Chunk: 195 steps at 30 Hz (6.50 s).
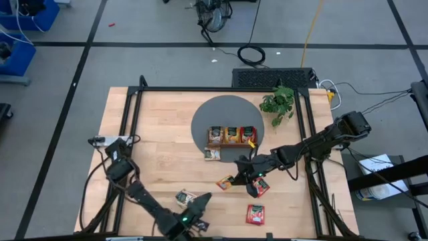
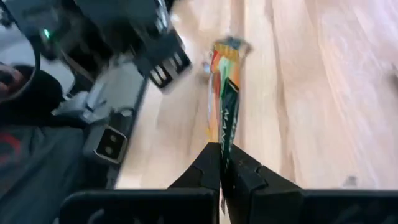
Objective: Pick & Place Tea
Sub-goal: Put the orange tea packet into the middle section of the wooden organizer
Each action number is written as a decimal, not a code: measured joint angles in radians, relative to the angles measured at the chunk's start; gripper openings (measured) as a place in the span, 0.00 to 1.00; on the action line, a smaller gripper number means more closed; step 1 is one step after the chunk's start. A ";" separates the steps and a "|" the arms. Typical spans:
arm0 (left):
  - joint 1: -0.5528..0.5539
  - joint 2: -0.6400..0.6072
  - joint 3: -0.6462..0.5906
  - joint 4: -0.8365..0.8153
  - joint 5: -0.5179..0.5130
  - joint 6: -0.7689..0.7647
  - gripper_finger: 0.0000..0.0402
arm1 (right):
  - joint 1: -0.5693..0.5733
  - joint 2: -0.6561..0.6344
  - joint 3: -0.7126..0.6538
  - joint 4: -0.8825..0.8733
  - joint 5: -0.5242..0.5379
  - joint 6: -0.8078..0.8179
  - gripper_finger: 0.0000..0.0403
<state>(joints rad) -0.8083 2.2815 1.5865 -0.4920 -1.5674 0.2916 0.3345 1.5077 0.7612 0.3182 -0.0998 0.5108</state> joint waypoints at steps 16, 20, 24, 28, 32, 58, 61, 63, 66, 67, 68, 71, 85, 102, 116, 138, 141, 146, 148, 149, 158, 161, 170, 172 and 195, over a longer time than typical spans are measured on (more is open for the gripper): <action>-0.085 -0.428 -0.448 -0.690 0.214 -1.577 0.18 | -0.201 -0.047 0.322 -0.707 0.128 -0.375 0.00; -0.058 -0.556 -0.599 -0.497 0.178 -1.541 0.05 | -0.293 -0.019 0.427 -0.871 0.180 -0.519 0.00; -0.035 -0.657 -0.695 -0.317 0.244 -1.400 0.02 | -0.387 0.020 0.485 -0.977 0.179 -0.641 0.00; -0.014 -0.698 -0.754 -0.135 0.301 -1.222 0.04 | -0.474 0.054 0.504 -1.030 0.179 -0.686 0.00; -0.001 -0.695 -0.761 -0.050 0.320 -1.088 0.03 | -0.520 0.094 0.504 -1.067 0.176 -0.699 0.00; 0.201 -0.708 -0.761 0.132 0.501 -0.821 0.01 | -0.472 0.177 0.616 -1.196 0.177 -0.811 0.00; 0.210 -0.708 -0.761 0.135 0.507 -0.820 0.03 | -0.477 0.187 0.693 -1.271 0.177 -0.803 0.00; 0.216 -0.708 -0.761 0.136 0.508 -0.819 0.06 | -0.478 0.226 0.764 -1.331 0.179 -0.801 0.00; 0.221 -0.708 -0.761 0.139 0.512 -0.805 0.09 | -0.471 0.319 0.879 -1.436 0.182 -0.788 0.00; 0.223 -0.708 -0.761 0.139 0.517 -0.801 0.09 | -0.470 0.351 0.912 -1.467 0.183 -0.788 0.00; 0.224 -0.708 -0.761 0.140 0.524 -0.801 0.10 | -0.470 0.384 0.939 -1.495 0.183 -0.788 0.00; 0.223 -0.708 -0.761 0.140 0.550 -0.800 0.09 | -0.469 0.456 0.990 -1.555 0.184 -0.786 0.00; 0.208 -0.707 -0.761 0.130 0.557 -0.814 0.05 | -0.470 0.475 0.988 -1.546 0.206 -0.758 0.00; 0.211 -0.707 -0.761 0.131 0.556 -0.820 0.07 | -0.471 0.475 0.936 -1.603 0.229 -0.755 0.00; 0.242 -0.707 -0.761 0.138 0.556 -0.821 0.05 | -0.470 0.475 0.937 -1.611 0.216 -0.758 0.00; 0.241 -0.707 -0.760 0.137 0.557 -0.822 0.03 | -0.470 0.526 0.937 -1.498 0.230 -0.838 0.11; 0.241 -0.707 -0.760 0.135 0.576 -0.825 0.02 | -0.470 0.526 0.937 -1.448 0.229 -0.838 0.17; 0.241 -0.707 -0.760 0.136 0.583 -0.826 0.03 | -0.470 0.526 0.937 -1.429 0.239 -0.830 0.27; 0.241 -0.707 -0.760 0.136 0.583 -0.826 0.04 | -0.466 0.526 0.937 -1.414 0.278 -0.834 0.30; 0.241 -0.707 -0.760 0.136 0.583 -0.825 0.05 | -0.465 0.526 0.937 -1.405 0.295 -0.836 0.31; 0.241 -0.707 -0.760 0.135 0.583 -0.829 0.08 | -0.458 0.506 0.938 -1.391 0.335 -0.794 0.34; 0.241 -0.707 -0.760 0.132 0.584 -0.838 0.08 | -0.457 0.506 0.938 -1.381 0.335 -0.766 0.32; 0.241 -0.707 -0.760 0.130 0.598 -0.851 0.08 | -0.450 0.506 0.938 -1.296 0.254 -0.734 0.25; 0.241 -0.707 -0.760 0.129 0.600 -0.851 0.08 | -0.442 0.506 0.938 -1.297 0.274 -0.736 0.22; 0.223 -0.707 -0.760 0.129 0.627 -0.858 0.08 | -0.456 0.432 0.845 -1.310 0.229 -0.876 0.10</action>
<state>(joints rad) -0.5852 1.5745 0.8261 -0.3634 -0.9405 -0.5663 -0.1211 1.9400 1.6060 -0.9915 0.1297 -0.3654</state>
